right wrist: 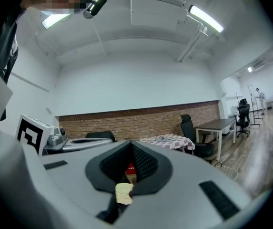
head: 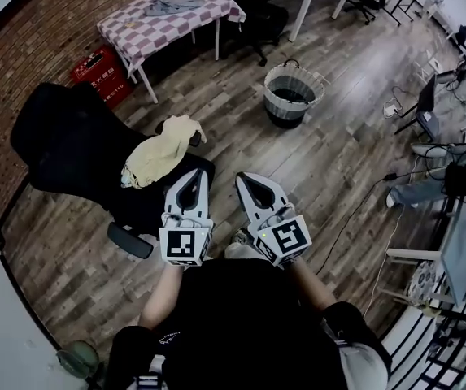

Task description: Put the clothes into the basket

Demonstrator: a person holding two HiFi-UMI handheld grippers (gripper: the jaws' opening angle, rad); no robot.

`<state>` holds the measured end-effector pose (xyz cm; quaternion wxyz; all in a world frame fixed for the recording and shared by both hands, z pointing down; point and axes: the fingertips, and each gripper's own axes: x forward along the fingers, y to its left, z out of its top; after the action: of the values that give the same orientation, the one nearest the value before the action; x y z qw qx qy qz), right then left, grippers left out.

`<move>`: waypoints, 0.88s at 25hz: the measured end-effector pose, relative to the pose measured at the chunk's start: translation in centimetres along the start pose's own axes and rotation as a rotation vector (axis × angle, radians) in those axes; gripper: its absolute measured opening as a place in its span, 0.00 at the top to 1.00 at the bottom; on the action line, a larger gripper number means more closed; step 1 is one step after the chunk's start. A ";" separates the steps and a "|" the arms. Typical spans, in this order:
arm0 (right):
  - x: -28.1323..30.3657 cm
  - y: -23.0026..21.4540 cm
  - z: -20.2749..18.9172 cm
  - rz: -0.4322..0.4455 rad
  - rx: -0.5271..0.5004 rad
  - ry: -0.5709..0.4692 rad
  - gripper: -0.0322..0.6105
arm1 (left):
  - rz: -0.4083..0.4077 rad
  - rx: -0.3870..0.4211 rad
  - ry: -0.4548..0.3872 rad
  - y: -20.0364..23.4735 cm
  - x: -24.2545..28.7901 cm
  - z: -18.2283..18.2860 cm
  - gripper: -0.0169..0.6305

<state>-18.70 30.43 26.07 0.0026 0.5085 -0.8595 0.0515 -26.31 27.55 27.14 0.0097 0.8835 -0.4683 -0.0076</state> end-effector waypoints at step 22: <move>10.6 -10.8 -1.3 0.126 0.007 0.087 0.94 | 0.163 -0.050 0.076 5.5 13.4 -4.9 0.95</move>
<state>-14.41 16.15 28.89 0.0349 0.4506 -0.8888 0.0763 -23.21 13.46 32.07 0.0504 0.8416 -0.5375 0.0151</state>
